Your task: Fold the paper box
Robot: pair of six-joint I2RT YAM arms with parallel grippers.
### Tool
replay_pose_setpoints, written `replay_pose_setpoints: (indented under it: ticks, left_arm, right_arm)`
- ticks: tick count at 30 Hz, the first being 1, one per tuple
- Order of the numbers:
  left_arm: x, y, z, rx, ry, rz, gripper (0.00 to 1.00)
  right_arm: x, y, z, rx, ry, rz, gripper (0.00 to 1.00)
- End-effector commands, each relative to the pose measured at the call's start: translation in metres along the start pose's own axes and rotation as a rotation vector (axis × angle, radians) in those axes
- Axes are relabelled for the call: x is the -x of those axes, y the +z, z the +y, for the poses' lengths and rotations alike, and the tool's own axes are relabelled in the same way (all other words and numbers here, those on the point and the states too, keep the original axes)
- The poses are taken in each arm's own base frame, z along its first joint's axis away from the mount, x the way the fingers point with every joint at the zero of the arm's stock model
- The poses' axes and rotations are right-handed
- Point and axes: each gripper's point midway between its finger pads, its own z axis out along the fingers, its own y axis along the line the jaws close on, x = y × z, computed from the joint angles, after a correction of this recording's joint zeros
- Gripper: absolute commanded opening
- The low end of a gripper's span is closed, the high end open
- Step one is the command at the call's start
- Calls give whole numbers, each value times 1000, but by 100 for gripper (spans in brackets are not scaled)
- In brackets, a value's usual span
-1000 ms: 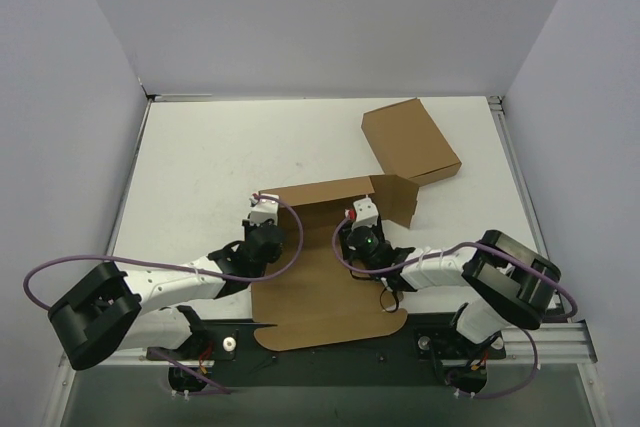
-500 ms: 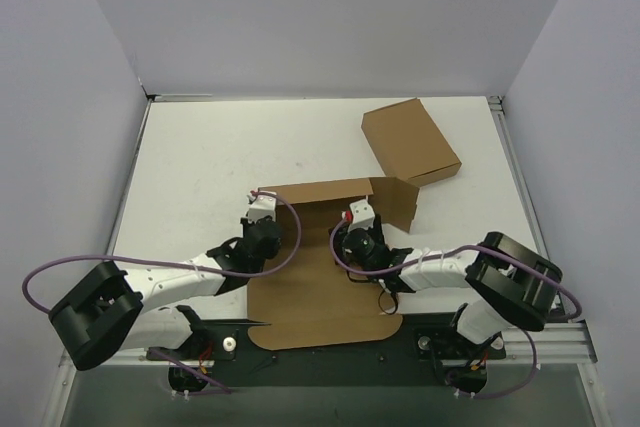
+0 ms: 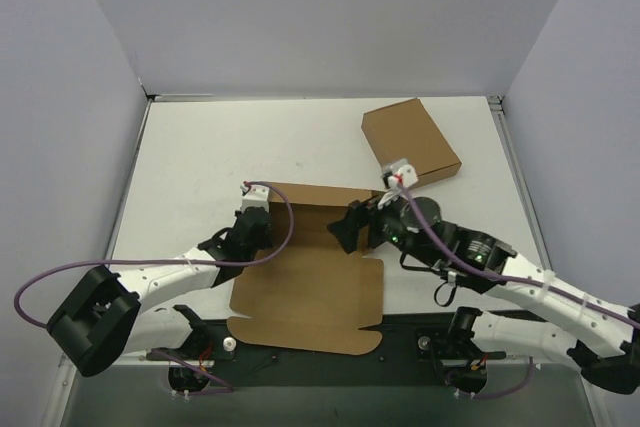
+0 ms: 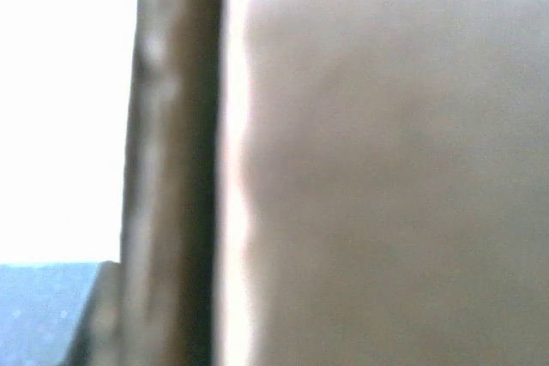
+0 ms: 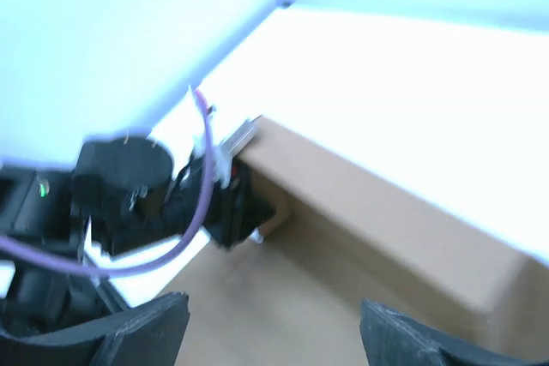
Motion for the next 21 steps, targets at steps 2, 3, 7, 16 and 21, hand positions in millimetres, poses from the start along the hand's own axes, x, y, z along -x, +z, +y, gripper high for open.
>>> replay_pose_setpoints:
  ticks: [2, 3, 7, 16, 21]
  left_arm:
    - [6, -5, -2, -33, -2, -17, 29]
    - [6, -5, -2, -35, -5, -17, 29]
    - [6, -6, -1, -40, -12, -17, 29]
    - [6, -6, -4, -49, -24, -20, 28]
    - [4, -3, -6, -51, -28, -12, 28]
  right_arm:
    - [20, -30, -82, -262, 95, 42, 83]
    - [21, -28, -93, -274, 125, 41, 83]
    - [20, -26, -179, -440, 334, -3, 82]
    - [-39, 2, -263, -473, 620, -25, 81]
    - [-76, 19, -250, -364, 706, 38, 79]
